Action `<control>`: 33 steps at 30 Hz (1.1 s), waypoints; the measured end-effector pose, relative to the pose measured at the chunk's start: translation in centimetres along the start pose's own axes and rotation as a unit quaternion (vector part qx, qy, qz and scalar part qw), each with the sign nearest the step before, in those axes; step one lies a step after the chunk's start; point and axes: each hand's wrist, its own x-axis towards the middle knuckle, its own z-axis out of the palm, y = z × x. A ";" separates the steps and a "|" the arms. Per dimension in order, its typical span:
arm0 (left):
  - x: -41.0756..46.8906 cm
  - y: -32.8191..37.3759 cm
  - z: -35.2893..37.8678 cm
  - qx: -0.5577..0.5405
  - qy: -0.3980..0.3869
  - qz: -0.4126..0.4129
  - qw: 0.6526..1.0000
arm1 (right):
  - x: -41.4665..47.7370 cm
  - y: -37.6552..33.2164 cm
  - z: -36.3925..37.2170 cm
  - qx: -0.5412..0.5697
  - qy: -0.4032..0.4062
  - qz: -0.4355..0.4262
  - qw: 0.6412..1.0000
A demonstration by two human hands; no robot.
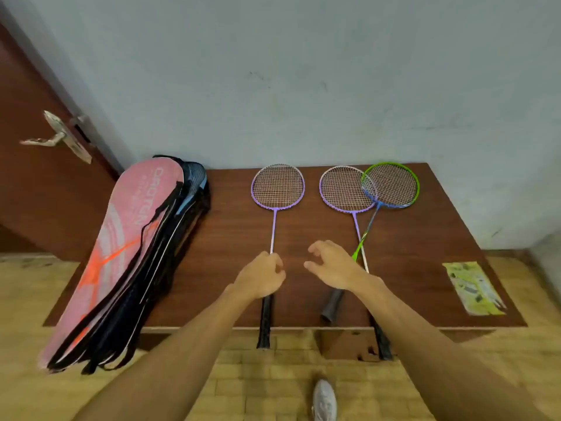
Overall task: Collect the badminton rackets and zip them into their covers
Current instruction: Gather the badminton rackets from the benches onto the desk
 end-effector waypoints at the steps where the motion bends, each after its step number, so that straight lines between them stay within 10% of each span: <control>1: 0.4 -0.3 0.9 -0.001 -0.008 -0.026 1.000 | 0.7 0.6 0.6 0.006 -0.011 0.007 1.000; 13: 5.4 -4.5 9.9 -0.087 0.025 -0.252 0.964 | 7.5 6.9 6.5 0.010 -0.085 0.027 0.996; 22: 5.2 -4.5 10.6 -0.195 0.040 -0.201 0.959 | 6.9 8.0 8.6 -0.001 -0.092 0.070 0.993; 33: 4.0 -0.9 10.0 -0.311 -0.019 -0.041 0.949 | 2.1 10.7 4.3 0.031 0.081 0.181 0.980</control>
